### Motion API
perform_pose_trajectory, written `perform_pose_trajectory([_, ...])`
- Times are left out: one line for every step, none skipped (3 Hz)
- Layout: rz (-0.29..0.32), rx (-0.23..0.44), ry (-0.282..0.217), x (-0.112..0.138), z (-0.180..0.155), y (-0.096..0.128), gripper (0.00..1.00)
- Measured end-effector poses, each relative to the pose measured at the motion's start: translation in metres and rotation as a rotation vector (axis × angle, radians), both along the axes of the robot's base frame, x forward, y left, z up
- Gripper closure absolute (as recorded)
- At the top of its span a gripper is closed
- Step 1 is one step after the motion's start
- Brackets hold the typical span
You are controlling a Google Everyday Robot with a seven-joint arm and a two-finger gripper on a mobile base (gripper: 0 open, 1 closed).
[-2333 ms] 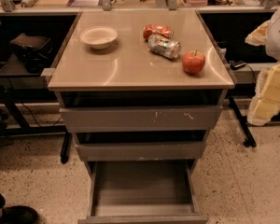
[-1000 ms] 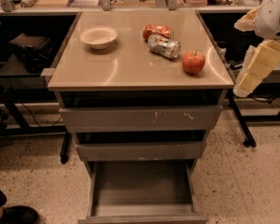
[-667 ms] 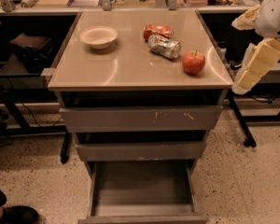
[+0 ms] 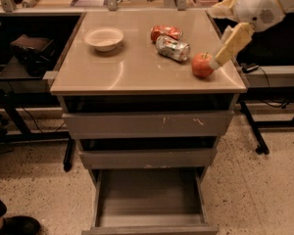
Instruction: Place apple into bottom drawer
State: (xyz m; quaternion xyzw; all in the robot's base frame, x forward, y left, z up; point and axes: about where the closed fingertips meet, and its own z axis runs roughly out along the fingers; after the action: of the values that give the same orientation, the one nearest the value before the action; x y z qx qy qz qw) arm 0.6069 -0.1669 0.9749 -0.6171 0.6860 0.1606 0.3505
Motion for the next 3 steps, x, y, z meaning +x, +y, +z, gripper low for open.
perform_pose_trajectory([-0.018,0.11,-0.045,0.041,0.007,0.009,0.0])
perform_pose_trajectory([-0.02,0.124,-0.058,0.048,0.01,0.01,0.0])
perform_pose_trajectory([-0.088,0.139,-0.034,0.058,-0.012,-0.005,0.0])
